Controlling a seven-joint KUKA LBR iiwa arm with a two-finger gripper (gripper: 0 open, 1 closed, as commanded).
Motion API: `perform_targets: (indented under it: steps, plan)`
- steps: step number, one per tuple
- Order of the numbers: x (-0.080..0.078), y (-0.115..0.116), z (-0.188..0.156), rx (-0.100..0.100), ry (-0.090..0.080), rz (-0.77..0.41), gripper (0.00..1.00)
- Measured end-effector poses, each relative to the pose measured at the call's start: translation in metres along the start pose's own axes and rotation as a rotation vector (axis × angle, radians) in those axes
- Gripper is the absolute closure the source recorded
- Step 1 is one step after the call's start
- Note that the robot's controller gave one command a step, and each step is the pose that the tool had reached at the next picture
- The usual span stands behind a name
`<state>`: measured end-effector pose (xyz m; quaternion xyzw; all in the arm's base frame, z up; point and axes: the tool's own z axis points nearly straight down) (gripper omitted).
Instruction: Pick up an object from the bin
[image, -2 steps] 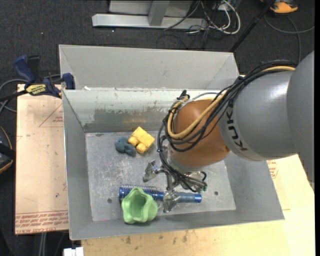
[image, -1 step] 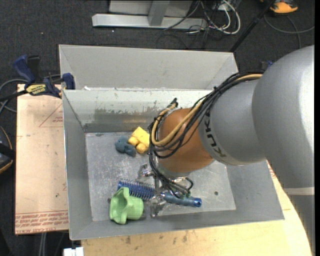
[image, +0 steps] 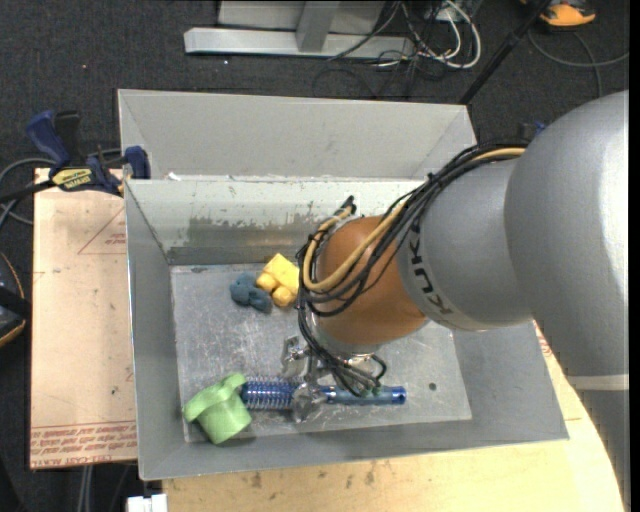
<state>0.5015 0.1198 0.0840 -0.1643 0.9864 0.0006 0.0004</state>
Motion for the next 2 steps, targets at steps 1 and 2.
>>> perform_targets:
  steps: [1,2]
  plan:
    - [-0.005,0.008,-0.149,0.001,-0.008,0.005,1.00]
    - [-0.045,0.030,-0.203,0.000,-0.007,-0.203,1.00]
